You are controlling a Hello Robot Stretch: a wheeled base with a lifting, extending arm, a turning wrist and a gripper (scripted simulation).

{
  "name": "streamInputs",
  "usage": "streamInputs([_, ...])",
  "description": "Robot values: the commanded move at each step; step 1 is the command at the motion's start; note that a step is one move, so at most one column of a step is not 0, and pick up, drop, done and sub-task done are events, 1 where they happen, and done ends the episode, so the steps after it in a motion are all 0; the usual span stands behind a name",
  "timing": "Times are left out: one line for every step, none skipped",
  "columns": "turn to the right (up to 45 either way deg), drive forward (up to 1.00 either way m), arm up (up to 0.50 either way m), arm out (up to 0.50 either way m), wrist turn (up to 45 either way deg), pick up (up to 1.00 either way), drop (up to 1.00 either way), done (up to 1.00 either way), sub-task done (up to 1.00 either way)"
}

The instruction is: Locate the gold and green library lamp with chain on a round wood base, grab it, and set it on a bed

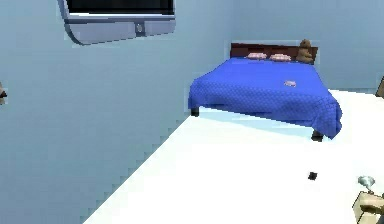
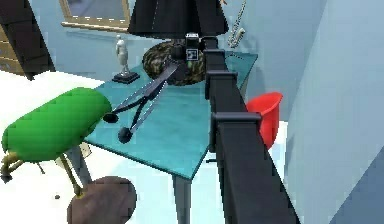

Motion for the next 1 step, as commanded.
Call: streamInputs([0.0,0.00,0.00,-0.44,0.0,0.00,0.00,0.00,0.00])
